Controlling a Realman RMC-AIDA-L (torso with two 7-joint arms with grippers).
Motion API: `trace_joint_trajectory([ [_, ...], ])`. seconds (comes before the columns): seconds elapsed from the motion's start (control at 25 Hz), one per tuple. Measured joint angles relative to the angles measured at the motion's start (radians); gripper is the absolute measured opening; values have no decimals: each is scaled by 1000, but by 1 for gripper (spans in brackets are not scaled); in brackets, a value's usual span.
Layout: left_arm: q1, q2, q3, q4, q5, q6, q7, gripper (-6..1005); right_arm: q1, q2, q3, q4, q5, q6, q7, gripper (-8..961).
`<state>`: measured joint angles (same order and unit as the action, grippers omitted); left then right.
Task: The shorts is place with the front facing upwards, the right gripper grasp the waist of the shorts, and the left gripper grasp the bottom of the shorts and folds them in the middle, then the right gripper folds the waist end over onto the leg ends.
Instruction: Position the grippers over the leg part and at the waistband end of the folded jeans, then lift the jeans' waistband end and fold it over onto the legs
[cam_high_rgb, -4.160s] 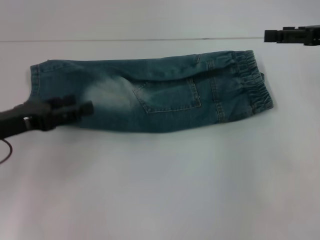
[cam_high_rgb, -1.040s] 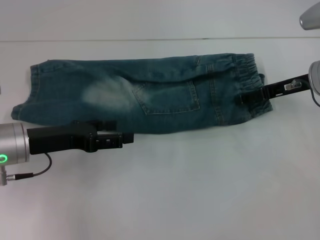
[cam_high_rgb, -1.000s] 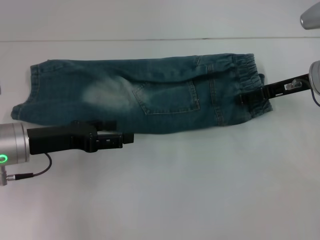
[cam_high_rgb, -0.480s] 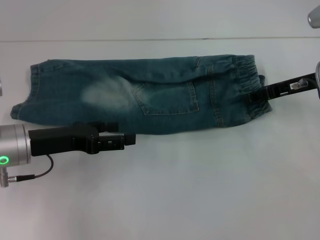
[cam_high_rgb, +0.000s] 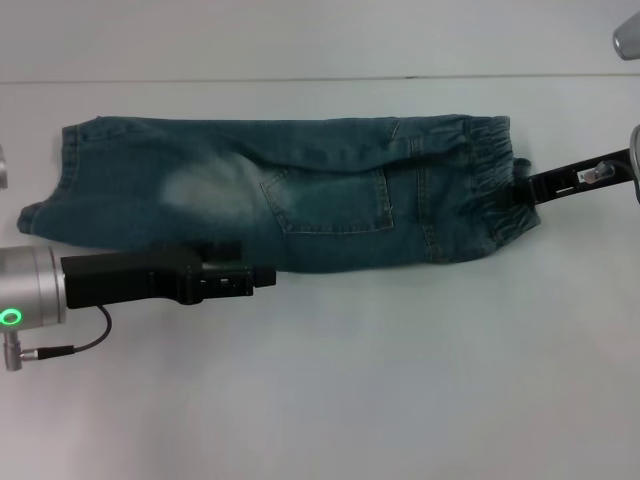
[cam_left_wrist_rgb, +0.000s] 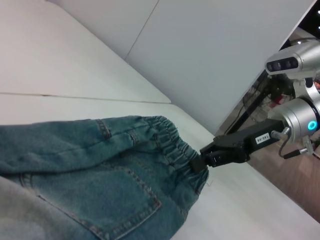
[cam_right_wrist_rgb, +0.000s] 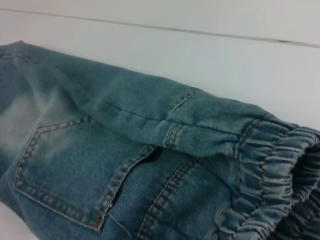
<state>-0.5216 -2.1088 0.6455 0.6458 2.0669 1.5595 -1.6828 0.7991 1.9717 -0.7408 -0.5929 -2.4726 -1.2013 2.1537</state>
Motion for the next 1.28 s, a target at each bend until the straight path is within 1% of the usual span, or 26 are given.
trace_joint_trajectory([
  [0.08,-3,-2,-5,0,-4,-3,0,866,0,-2,1,-4,3,-9,0,242],
  [0.24,-10,-8,-12,-1,-27,-23,4,865,-1,-10,4,-27,18,-45,1,97],
  [0.28,-12,-11,-13,-1,-39,-37,7,833,-2,-13,6,-36,22,-60,4,61],
  [0.32,-14,-23,-12,-2,-74,-74,30,801,-3,-16,10,-50,27,-81,7,60],
  [0.36,-14,-23,-12,-2,-74,-74,30,769,-3,-16,10,-50,27,-81,7,60],
  [0.4,-15,-42,-12,-4,-128,-115,86,736,-4,-18,15,-59,29,-94,9,59],
  [0.44,-15,-42,-12,-4,-128,-115,86,704,-4,-19,20,-68,29,-108,10,58],
  [0.52,-24,-56,-9,-24,-201,-157,178,650,-4,-23,27,-79,30,-129,17,57],
  [0.6,-44,-61,-8,-82,-281,-198,276,607,-2,-29,31,-81,31,-150,23,57],
  [0.68,-81,-61,-12,-174,-390,-259,412,564,2,-35,39,-82,37,-175,26,58],
  [0.72,-111,-63,-13,-249,-499,-328,564,543,4,-39,44,-82,43,-192,27,58],
  [0.76,-111,-63,-13,-249,-499,-328,564,521,6,-43,48,-82,48,-207,30,57],
  [0.84,-145,-66,-13,-343,-613,-390,741,478,11,-50,52,-89,58,-232,40,56],
  [0.92,-184,-67,-13,-441,-746,-439,957,435,13,-54,54,-107,64,-262,55,55],
  [1.04,-239,-67,-12,-570,-896,-503,1281,292,12,-55,59,-153,76,-322,80,54],
  [1.12,-268,-67,-13,-630,-959,-545,1435,197,12,-55,65,-183,94,-362,93,54],
  [1.2,-284,-67,-27,-676,-996,-568,1556,68,10,-58,68,-222,121,-410,106,54],
  [1.24,-286,-67,-41,-691,-1001,-567,1589,4,10,-59,69,-230,126,-419,110,54],
  [1.28,-286,-67,-61,-706,-1003,-567,1624,3,11,-60,70,-240,133,-431,114,54],
])
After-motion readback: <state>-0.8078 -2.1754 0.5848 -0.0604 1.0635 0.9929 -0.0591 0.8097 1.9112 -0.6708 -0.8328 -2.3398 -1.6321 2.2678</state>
